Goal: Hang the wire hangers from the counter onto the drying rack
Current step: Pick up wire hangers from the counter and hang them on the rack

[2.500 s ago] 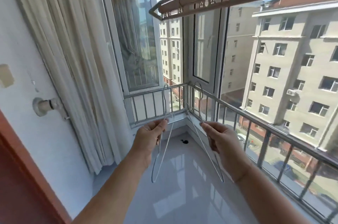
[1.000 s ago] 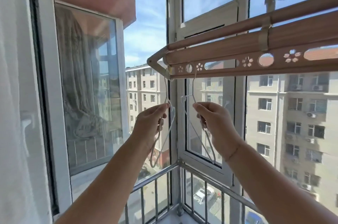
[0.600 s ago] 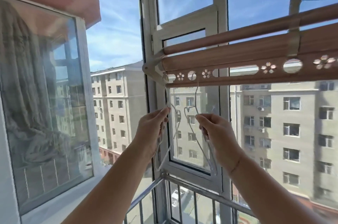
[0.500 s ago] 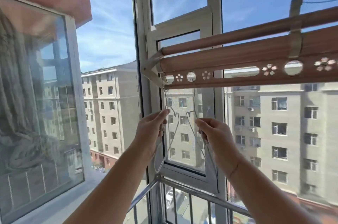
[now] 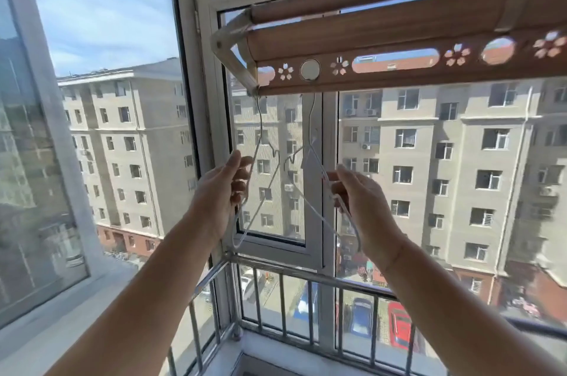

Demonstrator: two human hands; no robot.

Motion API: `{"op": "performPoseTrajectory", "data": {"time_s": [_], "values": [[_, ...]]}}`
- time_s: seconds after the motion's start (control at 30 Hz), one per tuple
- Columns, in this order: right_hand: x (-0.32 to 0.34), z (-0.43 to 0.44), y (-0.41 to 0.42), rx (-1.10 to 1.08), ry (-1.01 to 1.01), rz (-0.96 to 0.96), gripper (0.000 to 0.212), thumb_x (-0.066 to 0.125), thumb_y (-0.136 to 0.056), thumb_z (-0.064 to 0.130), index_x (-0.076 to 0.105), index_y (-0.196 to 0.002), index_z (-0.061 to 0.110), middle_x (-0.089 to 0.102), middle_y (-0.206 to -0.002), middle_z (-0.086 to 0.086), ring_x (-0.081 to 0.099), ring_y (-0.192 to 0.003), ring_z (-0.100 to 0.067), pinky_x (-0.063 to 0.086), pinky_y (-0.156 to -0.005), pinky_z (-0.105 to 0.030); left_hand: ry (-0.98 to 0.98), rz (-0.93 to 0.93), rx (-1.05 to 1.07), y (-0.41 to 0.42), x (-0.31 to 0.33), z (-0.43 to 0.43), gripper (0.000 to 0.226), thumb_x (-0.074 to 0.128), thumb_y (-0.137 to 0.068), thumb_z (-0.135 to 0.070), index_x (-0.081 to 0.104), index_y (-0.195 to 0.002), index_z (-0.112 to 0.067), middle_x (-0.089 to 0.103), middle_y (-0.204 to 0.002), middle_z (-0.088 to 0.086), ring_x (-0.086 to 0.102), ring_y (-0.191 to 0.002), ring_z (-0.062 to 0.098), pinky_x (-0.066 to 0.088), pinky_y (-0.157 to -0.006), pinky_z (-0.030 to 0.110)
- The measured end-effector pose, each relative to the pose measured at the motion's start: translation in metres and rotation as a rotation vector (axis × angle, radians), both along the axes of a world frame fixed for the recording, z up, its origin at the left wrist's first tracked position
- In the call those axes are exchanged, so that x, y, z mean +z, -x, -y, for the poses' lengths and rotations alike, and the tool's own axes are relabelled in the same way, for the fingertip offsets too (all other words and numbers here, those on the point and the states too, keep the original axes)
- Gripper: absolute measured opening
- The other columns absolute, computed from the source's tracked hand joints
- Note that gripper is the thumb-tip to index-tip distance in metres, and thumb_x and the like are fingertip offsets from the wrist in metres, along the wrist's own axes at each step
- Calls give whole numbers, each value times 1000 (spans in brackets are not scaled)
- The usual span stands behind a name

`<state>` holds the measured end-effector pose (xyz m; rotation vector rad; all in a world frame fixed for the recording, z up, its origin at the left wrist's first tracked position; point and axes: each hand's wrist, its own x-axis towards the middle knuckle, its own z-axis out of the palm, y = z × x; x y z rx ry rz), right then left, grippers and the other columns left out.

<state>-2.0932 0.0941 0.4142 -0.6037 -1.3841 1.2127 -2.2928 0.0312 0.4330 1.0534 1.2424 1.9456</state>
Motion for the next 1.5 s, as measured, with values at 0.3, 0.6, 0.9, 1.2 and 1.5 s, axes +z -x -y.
{"op": "performPoseTrajectory", "data": {"time_s": [0.3,0.6,0.9,1.2,1.5], "values": [[-107,-2,-73,-263,5,268,11,63,-85,18,63,-95,13,62,-79,-1,55,-70,-11,45,-59,-12,273,-58,50,3,-120,9,27,53,-92,-33,63,-93,-8,54,-75,2,45,-66,13,37,-62,25],[-188,29,-219,-448,122,417,39,70,-80,19,52,-115,14,58,-97,-5,57,-90,-16,48,-76,-21,473,-433,-434,-156,-203,-25,29,62,-85,-38,61,-109,-22,68,-101,0,62,-97,20,49,-78,29],[-222,98,-453,-749,183,446,43,72,-78,22,49,-114,19,54,-104,-7,54,-96,-19,45,-80,-20,325,-614,-862,-420,-217,-15,28,68,-84,-21,62,-112,-20,67,-104,1,64,-96,13,50,-70,11],[-245,191,-668,-1021,284,475,41,72,-78,17,51,-114,17,53,-100,-7,53,-92,-17,43,-76,-11,210,-716,-1109,-667,-241,31,29,70,-82,-23,61,-110,-26,67,-110,1,64,-99,13,51,-89,27],[-250,264,-824,-1271,355,444,40,73,-77,19,52,-110,23,53,-108,-4,52,-95,-14,40,-78,-12,190,-731,-1393,-863,-257,65,32,69,-83,-20,60,-115,-20,66,-113,4,63,-99,14,50,-89,23]]}}
